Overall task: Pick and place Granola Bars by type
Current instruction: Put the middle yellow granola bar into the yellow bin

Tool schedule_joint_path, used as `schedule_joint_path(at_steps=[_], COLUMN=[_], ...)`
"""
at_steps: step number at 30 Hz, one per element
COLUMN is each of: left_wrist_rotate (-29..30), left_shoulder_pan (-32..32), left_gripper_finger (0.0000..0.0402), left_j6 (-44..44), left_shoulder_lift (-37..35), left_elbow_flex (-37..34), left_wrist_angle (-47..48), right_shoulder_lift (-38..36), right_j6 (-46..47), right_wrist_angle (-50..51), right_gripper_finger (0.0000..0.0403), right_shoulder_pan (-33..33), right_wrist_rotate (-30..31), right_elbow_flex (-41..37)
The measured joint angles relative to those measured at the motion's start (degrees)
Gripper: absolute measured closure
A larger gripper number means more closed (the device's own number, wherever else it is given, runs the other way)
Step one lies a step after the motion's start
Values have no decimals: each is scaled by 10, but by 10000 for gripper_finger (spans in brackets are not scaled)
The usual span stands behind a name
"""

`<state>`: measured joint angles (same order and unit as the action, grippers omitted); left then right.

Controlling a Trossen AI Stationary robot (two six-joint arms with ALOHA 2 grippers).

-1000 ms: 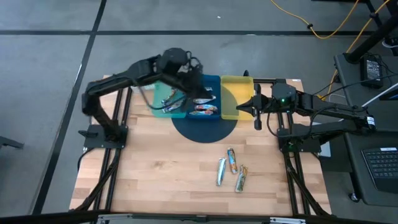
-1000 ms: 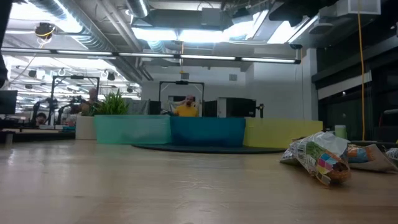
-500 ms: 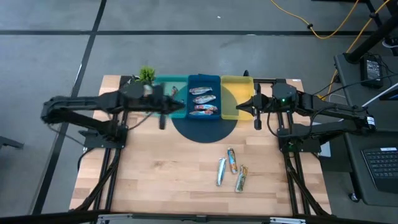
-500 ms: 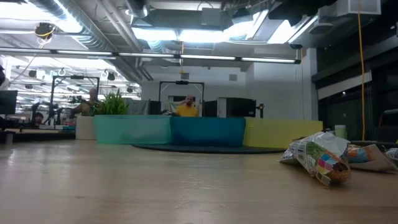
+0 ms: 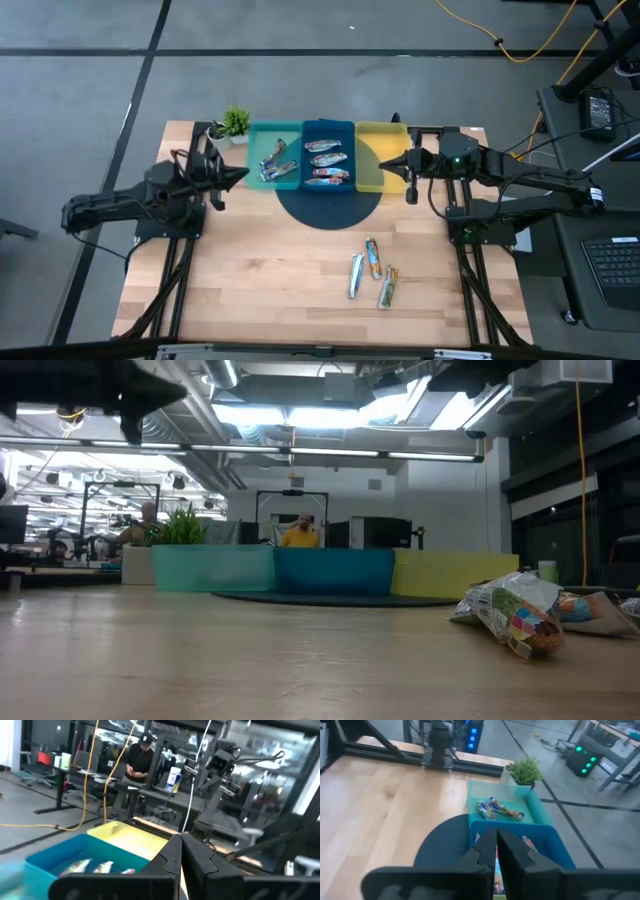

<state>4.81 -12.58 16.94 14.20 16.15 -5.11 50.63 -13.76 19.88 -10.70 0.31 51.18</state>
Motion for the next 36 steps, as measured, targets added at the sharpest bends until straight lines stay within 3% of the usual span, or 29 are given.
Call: schedule_joint_path(at_steps=[5, 9, 18, 25, 28, 33, 36], left_wrist_rotate=[12, 20, 40, -39, -46, -78, -88], left_shoulder_pan=[22, 63, 115, 109, 101, 91, 86], left_gripper_finger=[400, 400, 400, 400, 401, 400, 401], left_j6=[43, 35, -6, -8, 6, 5, 9], left_shoulder_lift=[-50, -51, -67, -119, -142, -142, -141], left_elbow_flex=[-99, -129, -130, -130, -130, -156, -157], left_wrist_angle=[-107, -162, -81, 3, 62, 15, 36], right_shoulder_lift=[0, 0, 0, 0, 0, 0, 0], right_j6=[1, 2, 17, 14, 14, 17, 34], right_wrist_angle=[0, 0, 1, 11, 12, 9, 9], right_gripper_finger=[383, 383, 383, 383, 383, 383, 383], right_shoulder_pan=[0, 0, 0, 0, 0, 0, 0], right_wrist_rotate=[16, 16, 17, 56, 75, 77, 77], right_elbow_flex=[0, 0, 0, 0, 0, 0, 0])
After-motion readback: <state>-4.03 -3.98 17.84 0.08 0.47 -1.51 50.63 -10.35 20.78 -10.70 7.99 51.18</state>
